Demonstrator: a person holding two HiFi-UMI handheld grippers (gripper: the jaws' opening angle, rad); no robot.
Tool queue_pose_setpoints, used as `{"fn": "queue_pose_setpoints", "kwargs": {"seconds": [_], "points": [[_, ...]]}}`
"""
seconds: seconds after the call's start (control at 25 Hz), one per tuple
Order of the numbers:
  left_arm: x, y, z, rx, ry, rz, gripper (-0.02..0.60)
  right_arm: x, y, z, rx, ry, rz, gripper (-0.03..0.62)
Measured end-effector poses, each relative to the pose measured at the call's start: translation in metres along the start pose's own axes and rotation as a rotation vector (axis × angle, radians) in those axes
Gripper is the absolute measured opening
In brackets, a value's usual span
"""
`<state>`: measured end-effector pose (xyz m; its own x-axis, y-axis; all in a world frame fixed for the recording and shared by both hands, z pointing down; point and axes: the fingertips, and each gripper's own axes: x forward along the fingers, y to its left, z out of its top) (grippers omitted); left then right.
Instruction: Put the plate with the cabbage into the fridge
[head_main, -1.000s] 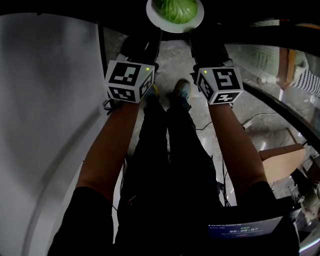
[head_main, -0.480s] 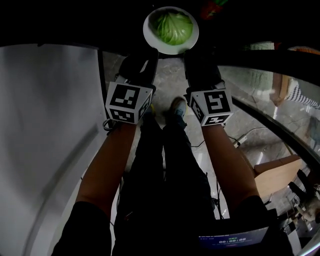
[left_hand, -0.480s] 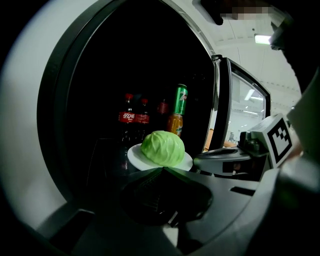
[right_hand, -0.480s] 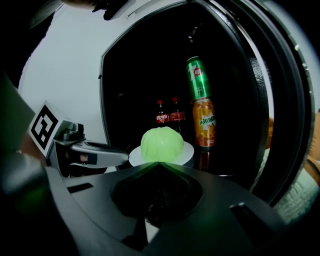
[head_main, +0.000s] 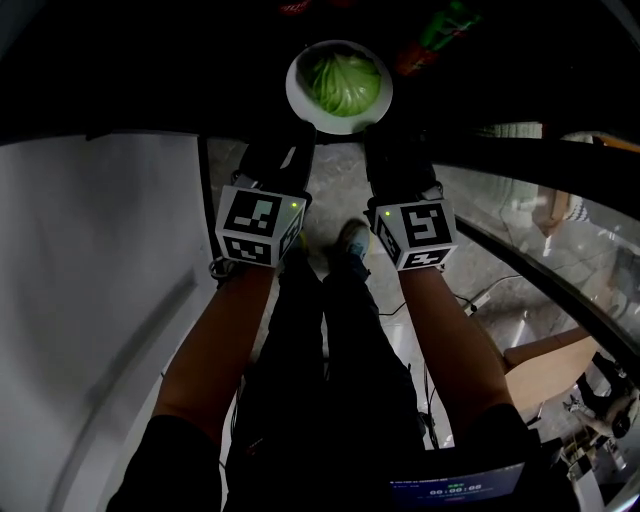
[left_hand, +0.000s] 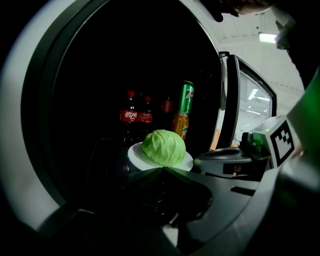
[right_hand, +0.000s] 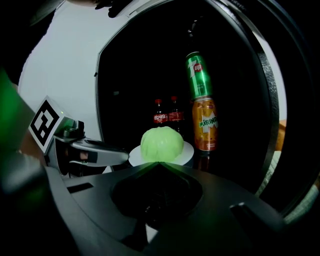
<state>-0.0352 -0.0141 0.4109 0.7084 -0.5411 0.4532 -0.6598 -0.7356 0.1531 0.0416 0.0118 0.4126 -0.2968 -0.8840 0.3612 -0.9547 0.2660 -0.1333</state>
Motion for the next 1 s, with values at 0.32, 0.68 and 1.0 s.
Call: {"fn": "queue_pose_setpoints", "kwargs": {"seconds": [0.32,0.68,1.0], "points": [[-0.001,-0.001,0.003,-0.012,-0.002,0.015,0.005,-0.001,0.000,0.004,-0.017,-0.027,0.010,0.007],[0.003,0.002,0.001,0.005,0.003,0.015,0.005,0.003,-0.007,0.003,-0.018,-0.016,-0.002,0.006],[-0.033,-0.013,0.041,0.073,-0.084,0.053,0.005,-0.031,0.004,0.049,-0.034,-0.069,-0.010,0.006]]}}
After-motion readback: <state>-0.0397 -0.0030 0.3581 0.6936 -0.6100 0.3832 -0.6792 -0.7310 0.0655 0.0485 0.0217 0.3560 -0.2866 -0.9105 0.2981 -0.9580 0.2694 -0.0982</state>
